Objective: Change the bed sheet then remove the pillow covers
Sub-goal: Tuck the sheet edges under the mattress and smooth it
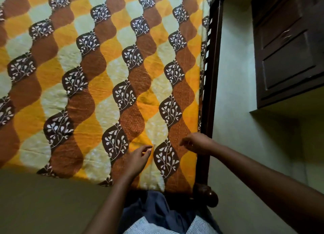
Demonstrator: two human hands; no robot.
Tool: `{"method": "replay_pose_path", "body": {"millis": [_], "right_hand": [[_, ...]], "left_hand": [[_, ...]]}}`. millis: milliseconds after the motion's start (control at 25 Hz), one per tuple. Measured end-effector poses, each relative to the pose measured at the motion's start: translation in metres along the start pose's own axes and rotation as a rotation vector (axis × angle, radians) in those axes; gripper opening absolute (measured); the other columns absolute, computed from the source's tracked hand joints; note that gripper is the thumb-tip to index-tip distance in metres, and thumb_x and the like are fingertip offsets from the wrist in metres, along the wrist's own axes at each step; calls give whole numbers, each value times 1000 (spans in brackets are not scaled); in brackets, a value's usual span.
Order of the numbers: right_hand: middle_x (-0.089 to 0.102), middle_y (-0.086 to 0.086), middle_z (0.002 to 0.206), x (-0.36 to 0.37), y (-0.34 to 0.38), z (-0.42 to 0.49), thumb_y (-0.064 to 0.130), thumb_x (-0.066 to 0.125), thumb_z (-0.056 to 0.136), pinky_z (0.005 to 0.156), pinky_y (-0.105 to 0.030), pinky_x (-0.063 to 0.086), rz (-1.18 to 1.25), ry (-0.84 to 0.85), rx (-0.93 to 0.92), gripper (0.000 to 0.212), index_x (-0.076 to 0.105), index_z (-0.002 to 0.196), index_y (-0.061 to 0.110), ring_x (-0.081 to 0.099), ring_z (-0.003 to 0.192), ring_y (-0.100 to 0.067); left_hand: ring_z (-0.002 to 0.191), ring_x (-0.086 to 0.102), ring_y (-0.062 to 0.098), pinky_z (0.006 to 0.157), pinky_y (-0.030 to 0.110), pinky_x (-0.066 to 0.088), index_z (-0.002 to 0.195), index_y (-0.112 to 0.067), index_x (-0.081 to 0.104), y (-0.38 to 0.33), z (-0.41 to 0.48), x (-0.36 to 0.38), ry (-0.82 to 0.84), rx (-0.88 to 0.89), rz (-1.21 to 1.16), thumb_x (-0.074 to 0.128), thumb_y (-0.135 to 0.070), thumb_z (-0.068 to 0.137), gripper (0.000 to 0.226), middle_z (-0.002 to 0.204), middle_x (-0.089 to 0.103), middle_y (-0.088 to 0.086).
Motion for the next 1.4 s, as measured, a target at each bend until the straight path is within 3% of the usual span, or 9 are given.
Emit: {"method": "replay_pose_path", "body": {"millis": [280, 480, 600, 800, 880, 960, 1080, 1240, 1400], "right_hand": [[48, -4, 131, 16, -50, 39, 14, 58, 89, 88, -30, 49, -585, 182, -537, 40, 51, 129, 18, 50, 116, -20], [51, -10, 129, 4, -78, 47, 9, 61, 84, 85, -39, 48, -617, -1, -864, 40, 56, 124, 15, 50, 112, -28], [46, -6, 137, 16, -84, 61, 18, 53, 92, 92, -35, 41, -745, 57, -880, 39, 52, 130, 18, 44, 123, -25], [63, -6, 106, 28, -63, 101, 24, 48, 95, 57, -25, 37, -775, 195, -775, 22, 62, 110, 14, 62, 91, -21], [59, -5, 110, 28, -57, 101, 30, 56, 91, 64, -25, 36, -795, 293, -796, 30, 57, 117, 14, 57, 94, -18], [50, -3, 119, 29, -58, 91, 36, 66, 83, 70, -25, 37, -915, 336, -890, 53, 48, 129, 15, 49, 102, -18], [47, -4, 126, 32, -68, 87, 30, 60, 88, 70, -27, 46, -966, 267, -1023, 49, 46, 134, 22, 49, 110, -20], [64, -6, 114, 22, -56, 113, 24, 50, 96, 73, -23, 43, -640, 275, -808, 29, 60, 123, 17, 61, 97, -21], [63, -5, 107, 26, -44, 135, 23, 58, 91, 73, -23, 51, -550, 281, -727, 30, 59, 119, 13, 63, 91, -20]], "left_hand": [[96, 62, 15, 83, 37, 53, 112, -22, 64, -4, -13, 54, -249, -78, -99, 48, -25, 96, 23, 104, 67, -1], [92, 59, 13, 78, 27, 47, 112, -21, 65, -52, -18, 120, -487, -135, -48, 52, -22, 94, 23, 100, 61, -7], [95, 61, 15, 81, 29, 49, 109, -21, 66, -57, -14, 156, -554, -171, -32, 56, -26, 91, 22, 105, 65, -5], [104, 53, 14, 86, 27, 46, 120, -18, 56, -48, 10, 187, -565, -279, 95, 60, -43, 85, 43, 117, 56, -4], [107, 49, 14, 89, 28, 44, 121, -18, 50, -49, 21, 196, -512, -267, 279, 59, -47, 85, 48, 119, 50, -5], [106, 48, 13, 86, 24, 42, 119, -19, 50, -53, 27, 199, -512, -209, 438, 53, -35, 91, 33, 119, 50, -4], [98, 56, 12, 81, 21, 48, 115, -15, 60, -39, 27, 190, -572, -237, 218, 51, -18, 93, 24, 114, 62, 2], [84, 51, 8, 60, 16, 39, 112, -8, 65, -13, 21, 170, -652, -461, -316, 54, -14, 93, 23, 109, 63, -1], [91, 56, 14, 70, 21, 45, 113, -14, 62, -24, 14, 165, -802, -439, -119, 61, -13, 87, 25, 112, 61, 0]]}}
Point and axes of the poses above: each hand's wrist, its own z-axis towards the middle knuckle, its own x-axis out of the palm, y = z × x, the point moved 7 cm from there along z, towards the middle knuckle
